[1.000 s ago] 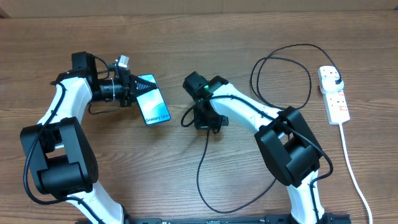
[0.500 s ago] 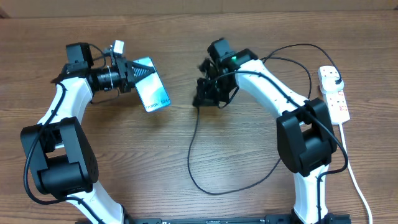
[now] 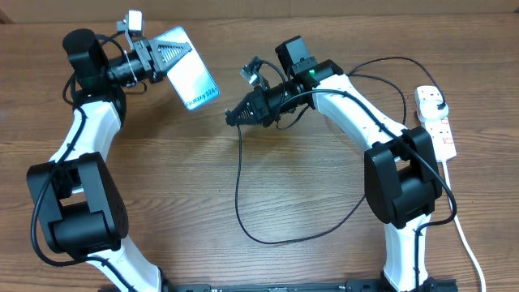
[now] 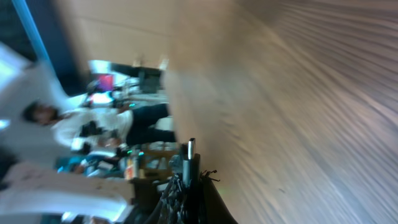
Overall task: Plug charger to phone and switch on socket
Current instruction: 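Lift the plug with the right gripper toward the phone's bottom, then push the plug into the phone's bottom port with the right gripper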
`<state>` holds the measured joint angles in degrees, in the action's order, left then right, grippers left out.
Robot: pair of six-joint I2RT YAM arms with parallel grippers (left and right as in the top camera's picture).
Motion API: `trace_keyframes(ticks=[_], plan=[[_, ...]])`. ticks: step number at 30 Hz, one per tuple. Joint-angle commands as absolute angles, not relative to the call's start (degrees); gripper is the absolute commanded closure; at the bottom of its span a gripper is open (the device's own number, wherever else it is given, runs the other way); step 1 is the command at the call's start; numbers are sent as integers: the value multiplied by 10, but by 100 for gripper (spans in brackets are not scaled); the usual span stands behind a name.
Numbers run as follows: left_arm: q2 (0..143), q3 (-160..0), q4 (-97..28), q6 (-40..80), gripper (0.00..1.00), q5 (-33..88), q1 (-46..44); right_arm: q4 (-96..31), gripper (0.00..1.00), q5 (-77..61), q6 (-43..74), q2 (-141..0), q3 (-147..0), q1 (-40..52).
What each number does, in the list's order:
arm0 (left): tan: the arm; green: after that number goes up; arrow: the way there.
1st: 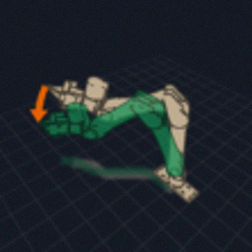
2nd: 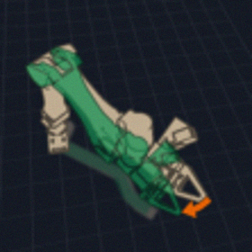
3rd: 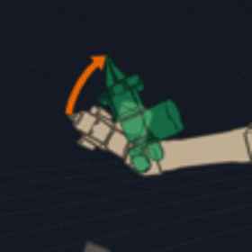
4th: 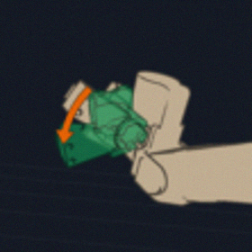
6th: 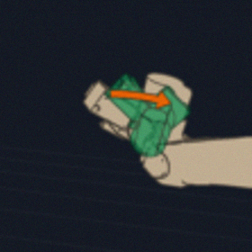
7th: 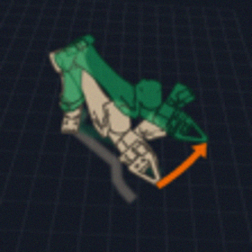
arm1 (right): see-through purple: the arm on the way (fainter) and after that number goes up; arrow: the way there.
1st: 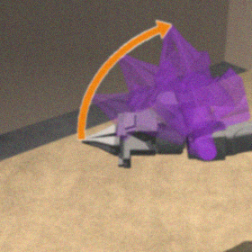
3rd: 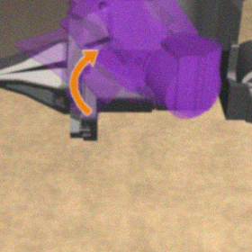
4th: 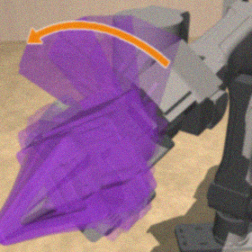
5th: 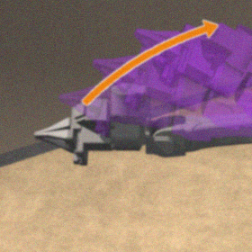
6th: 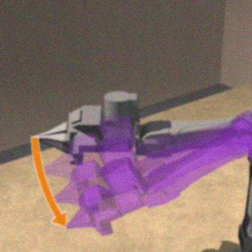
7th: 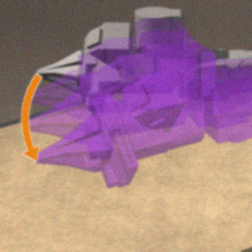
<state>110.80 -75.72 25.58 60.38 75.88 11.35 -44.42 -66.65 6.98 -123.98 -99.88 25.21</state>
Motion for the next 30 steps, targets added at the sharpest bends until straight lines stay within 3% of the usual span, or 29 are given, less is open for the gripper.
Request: trace_keyframes(ticks=[1, 8, 19, 30], plan=[[1097, -764, 322, 730, 96, 758, 112, -417, 96, -780, 57, -1242, -1014, 250], [1097, -764, 388, 816, 96, 730, 112, -371, 96, -890, 76, -1242, -1014, 250], [1097, -764, 501, 910, 96, 710, 112, -232, 96, -893, 244, -1242, -1014, 250], [1097, -764, 505, 913, 96, 688, 112, -68, 96, -870, 398, -1242, -1014, 250]])
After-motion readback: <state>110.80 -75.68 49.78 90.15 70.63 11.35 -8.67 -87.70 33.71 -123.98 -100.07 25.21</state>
